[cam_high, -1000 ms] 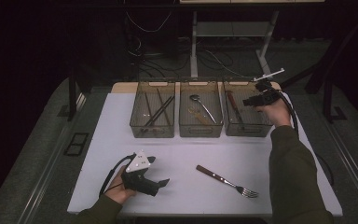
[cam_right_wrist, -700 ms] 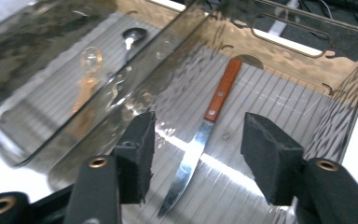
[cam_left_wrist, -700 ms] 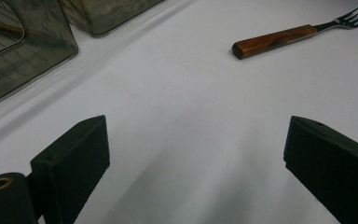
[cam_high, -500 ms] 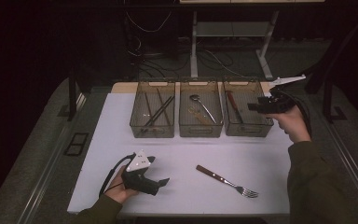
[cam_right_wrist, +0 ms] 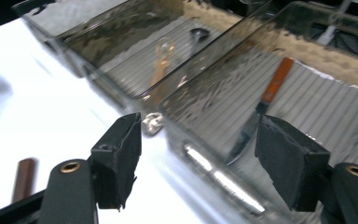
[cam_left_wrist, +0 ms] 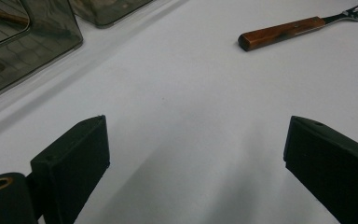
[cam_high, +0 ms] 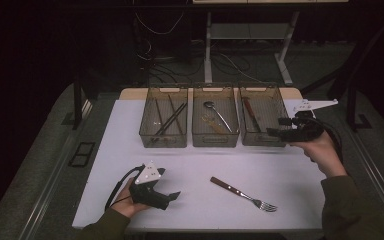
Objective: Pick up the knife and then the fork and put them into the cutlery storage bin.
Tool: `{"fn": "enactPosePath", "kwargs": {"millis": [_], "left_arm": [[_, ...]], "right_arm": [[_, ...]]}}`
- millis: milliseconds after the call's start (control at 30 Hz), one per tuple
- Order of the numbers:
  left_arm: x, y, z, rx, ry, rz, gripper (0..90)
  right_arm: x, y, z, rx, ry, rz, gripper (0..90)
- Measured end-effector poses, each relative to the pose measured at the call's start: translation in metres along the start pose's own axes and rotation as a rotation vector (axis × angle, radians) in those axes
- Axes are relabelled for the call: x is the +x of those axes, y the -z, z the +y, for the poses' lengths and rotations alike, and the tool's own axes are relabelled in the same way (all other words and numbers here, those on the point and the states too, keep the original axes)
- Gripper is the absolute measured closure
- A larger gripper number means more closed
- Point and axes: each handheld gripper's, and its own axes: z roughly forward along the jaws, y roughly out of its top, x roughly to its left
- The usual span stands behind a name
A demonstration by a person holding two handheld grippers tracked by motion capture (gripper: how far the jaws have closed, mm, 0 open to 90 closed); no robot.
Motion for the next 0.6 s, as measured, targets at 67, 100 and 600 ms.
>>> {"fn": "enactPosePath", "kwargs": {"millis": [67,100,600], "left_arm": [[0.0,0.0,0.0,0.001,-0.001,0.0,5.9],[0.0,0.001,0.0,0.002,-0.001,-0.001,5.9],[-0.001,0.001,-0.001,-0.007,0.001,0.001,5.9]], "right_arm": [[0.006,0.001,-0.006,0.003,0.007,0.014,31.7],[0.009,0.001,-0.009,0.005,0.01,0.018,31.6],[0.061,-0.005,-0.055,0.032,0.082,0.121,42.6]]}}
